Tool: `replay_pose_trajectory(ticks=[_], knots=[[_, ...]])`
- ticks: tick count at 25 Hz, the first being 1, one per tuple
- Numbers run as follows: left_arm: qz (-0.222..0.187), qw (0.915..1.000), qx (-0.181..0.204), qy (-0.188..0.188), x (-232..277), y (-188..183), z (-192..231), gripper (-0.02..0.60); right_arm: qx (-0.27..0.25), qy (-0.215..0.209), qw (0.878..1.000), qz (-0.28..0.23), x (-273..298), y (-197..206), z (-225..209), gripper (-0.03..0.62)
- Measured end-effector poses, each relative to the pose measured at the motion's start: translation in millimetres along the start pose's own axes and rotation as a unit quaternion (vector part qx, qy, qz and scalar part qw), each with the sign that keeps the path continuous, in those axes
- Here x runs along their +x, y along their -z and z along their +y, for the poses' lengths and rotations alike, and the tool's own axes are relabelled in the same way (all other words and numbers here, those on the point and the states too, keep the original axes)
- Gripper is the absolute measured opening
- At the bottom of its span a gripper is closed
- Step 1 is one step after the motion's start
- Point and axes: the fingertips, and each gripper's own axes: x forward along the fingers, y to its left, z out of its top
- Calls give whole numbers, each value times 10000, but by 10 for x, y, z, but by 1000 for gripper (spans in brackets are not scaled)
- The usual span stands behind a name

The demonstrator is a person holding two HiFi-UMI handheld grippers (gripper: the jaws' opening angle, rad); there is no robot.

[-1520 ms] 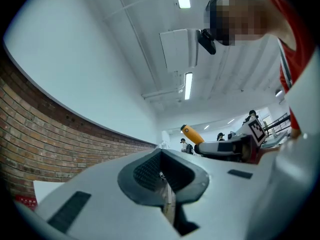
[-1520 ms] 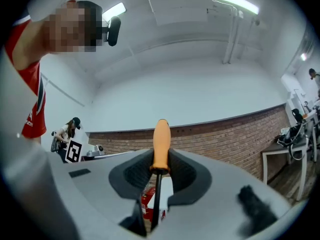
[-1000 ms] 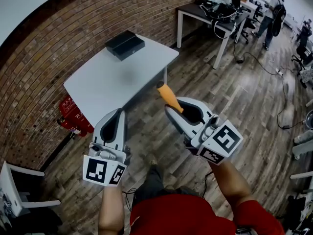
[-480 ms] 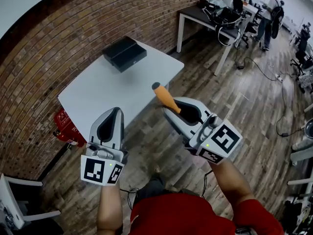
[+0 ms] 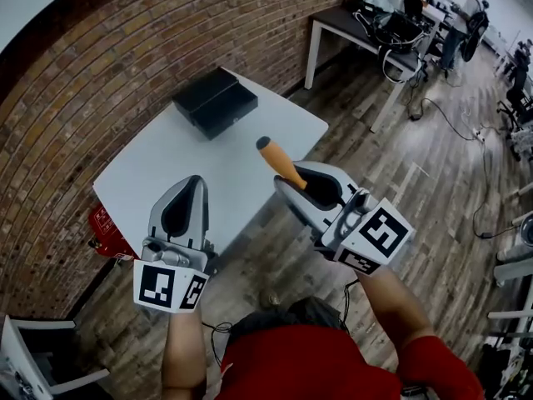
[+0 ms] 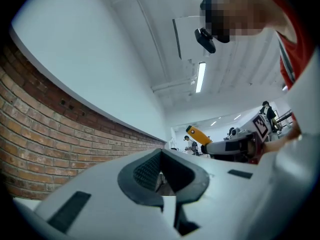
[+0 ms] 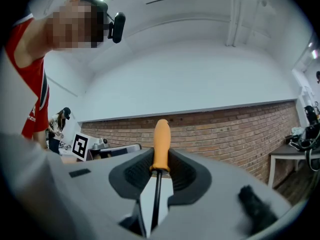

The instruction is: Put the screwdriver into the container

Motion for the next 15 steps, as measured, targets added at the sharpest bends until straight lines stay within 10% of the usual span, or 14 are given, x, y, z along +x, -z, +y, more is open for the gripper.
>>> replay_pose_trajectory(ticks=[15], knots=[[135, 9986, 13, -520, 977, 324, 463, 12, 52, -484, 9987, 134, 541, 105, -1125, 89]])
